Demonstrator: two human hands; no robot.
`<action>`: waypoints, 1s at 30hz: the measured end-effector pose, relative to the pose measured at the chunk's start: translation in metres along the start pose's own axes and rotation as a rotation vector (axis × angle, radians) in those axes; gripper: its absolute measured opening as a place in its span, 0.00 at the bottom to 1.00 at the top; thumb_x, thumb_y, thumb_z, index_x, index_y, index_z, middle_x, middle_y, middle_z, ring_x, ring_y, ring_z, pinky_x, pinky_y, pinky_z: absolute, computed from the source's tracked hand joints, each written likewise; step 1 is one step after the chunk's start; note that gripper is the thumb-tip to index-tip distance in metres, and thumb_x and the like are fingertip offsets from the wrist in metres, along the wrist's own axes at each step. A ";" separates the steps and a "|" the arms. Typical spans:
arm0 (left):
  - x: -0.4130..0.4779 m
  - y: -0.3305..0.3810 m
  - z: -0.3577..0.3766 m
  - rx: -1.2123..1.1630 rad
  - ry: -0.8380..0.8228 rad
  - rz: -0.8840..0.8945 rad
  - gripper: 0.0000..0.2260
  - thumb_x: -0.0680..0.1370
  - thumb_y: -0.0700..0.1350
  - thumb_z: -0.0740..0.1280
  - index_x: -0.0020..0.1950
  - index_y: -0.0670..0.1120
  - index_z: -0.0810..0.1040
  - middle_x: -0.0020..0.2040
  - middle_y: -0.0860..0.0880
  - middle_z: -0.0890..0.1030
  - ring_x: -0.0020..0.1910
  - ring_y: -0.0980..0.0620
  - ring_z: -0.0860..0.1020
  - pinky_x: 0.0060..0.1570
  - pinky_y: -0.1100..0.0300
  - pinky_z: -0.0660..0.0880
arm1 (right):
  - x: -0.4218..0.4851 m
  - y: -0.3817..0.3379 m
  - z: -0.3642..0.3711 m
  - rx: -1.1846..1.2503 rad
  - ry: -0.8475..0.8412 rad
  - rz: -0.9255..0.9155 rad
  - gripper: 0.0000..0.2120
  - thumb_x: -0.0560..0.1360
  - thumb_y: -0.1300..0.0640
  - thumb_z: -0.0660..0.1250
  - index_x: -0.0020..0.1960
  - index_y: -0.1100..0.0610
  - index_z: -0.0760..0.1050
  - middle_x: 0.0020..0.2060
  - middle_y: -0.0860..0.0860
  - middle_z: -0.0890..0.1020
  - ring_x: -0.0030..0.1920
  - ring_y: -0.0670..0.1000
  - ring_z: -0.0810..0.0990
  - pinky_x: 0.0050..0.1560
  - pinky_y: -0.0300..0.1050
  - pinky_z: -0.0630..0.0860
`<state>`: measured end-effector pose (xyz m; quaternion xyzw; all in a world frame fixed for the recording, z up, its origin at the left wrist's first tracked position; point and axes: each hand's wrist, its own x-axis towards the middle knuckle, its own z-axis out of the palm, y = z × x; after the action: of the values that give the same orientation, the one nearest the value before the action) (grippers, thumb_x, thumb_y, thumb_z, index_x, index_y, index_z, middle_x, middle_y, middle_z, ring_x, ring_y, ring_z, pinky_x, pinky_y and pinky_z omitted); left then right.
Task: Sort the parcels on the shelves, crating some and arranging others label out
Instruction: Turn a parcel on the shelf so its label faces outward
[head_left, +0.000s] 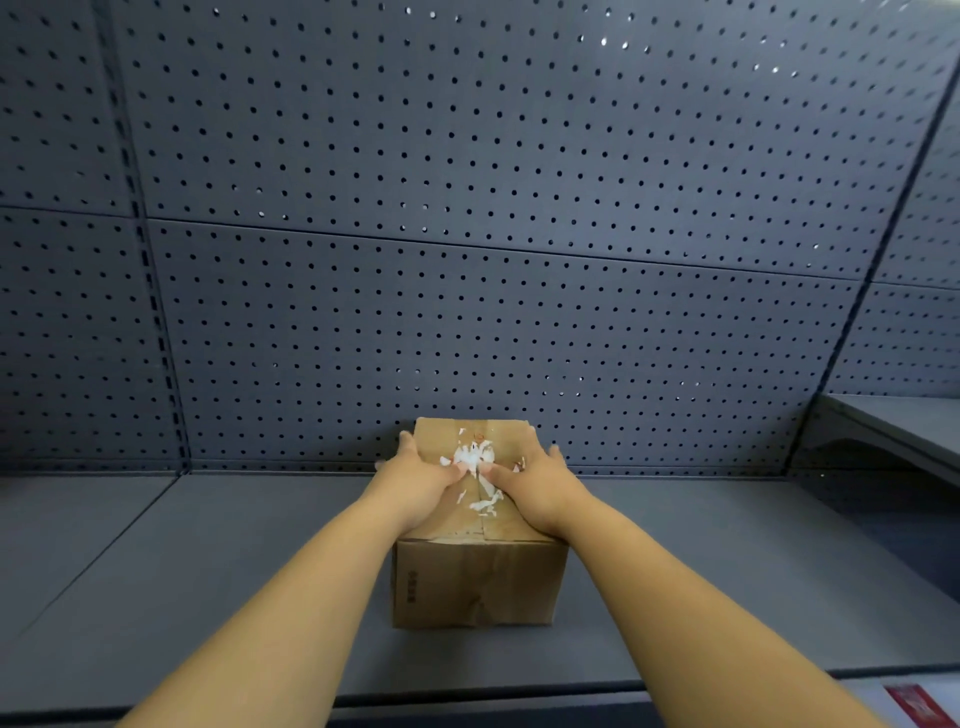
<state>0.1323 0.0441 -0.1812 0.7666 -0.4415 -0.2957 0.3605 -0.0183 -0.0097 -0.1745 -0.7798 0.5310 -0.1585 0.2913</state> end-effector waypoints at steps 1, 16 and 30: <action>-0.001 0.000 -0.001 -0.046 0.003 -0.020 0.42 0.76 0.59 0.65 0.79 0.48 0.42 0.76 0.43 0.63 0.68 0.41 0.70 0.64 0.51 0.71 | 0.000 0.002 0.000 0.034 0.012 0.000 0.41 0.78 0.39 0.60 0.79 0.51 0.39 0.77 0.59 0.59 0.72 0.58 0.67 0.67 0.52 0.67; -0.041 0.009 -0.026 -0.415 0.173 0.219 0.31 0.76 0.56 0.68 0.76 0.51 0.61 0.69 0.49 0.72 0.63 0.46 0.74 0.60 0.48 0.73 | -0.030 -0.008 -0.036 0.615 0.276 -0.080 0.35 0.77 0.47 0.66 0.77 0.59 0.55 0.67 0.55 0.70 0.54 0.55 0.80 0.29 0.32 0.76; -0.074 0.002 -0.027 -0.510 0.221 0.429 0.25 0.62 0.69 0.65 0.50 0.57 0.64 0.61 0.46 0.70 0.61 0.48 0.74 0.61 0.47 0.73 | -0.051 -0.014 -0.039 0.771 0.338 -0.132 0.13 0.80 0.45 0.58 0.47 0.54 0.63 0.48 0.55 0.71 0.44 0.50 0.69 0.47 0.52 0.72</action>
<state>0.1196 0.1173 -0.1545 0.5692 -0.4628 -0.2294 0.6397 -0.0497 0.0297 -0.1320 -0.6091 0.4220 -0.4894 0.4598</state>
